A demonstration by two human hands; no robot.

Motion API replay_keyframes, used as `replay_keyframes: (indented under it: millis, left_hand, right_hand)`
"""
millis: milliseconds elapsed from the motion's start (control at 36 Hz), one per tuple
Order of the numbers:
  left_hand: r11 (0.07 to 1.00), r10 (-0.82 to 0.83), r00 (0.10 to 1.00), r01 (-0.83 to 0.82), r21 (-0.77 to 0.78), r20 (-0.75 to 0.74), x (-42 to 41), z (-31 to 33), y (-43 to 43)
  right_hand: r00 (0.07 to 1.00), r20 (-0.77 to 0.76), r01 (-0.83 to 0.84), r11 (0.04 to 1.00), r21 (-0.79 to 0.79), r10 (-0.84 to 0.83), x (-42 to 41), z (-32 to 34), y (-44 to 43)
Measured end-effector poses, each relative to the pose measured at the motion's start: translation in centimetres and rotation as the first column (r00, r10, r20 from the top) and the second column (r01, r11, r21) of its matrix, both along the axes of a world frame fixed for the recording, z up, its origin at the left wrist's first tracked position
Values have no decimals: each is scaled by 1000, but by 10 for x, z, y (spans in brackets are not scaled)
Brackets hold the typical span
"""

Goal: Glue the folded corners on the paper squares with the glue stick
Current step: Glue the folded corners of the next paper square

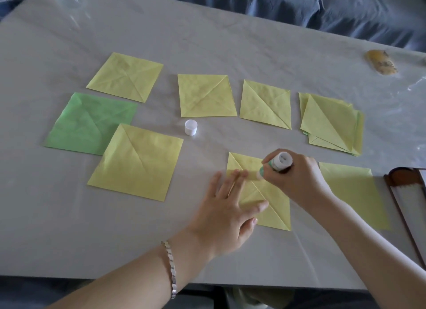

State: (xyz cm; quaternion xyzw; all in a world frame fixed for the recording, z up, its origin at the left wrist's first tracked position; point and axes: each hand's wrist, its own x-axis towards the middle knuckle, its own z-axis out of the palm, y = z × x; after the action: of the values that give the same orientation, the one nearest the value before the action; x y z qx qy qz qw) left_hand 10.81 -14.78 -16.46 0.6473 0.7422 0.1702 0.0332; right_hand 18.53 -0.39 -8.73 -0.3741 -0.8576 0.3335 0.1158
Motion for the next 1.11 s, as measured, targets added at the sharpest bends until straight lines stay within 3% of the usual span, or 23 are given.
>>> replay_keyframes:
  millis: [194, 444, 861, 1111]
  left_hand:
    - [1000, 7, 1000, -6, -3, 10, 0, 1, -1]
    - [1000, -3, 1000, 3, 12, 27, 0, -1, 0]
    - [1000, 10, 998, -9, -5, 64, -1, 2, -20]
    - [1000, -8, 998, 8, -3, 64, -3, 2, -21]
  right_hand:
    - [999, -4, 33, 999, 17, -33, -6, 0, 2]
    - [999, 30, -17, 995, -102, 20, 15, -1, -21]
    - [998, -55, 19, 1000, 4, -19, -16, -5, 0]
    - [999, 24, -44, 992, -122, 47, 10, -1, -29]
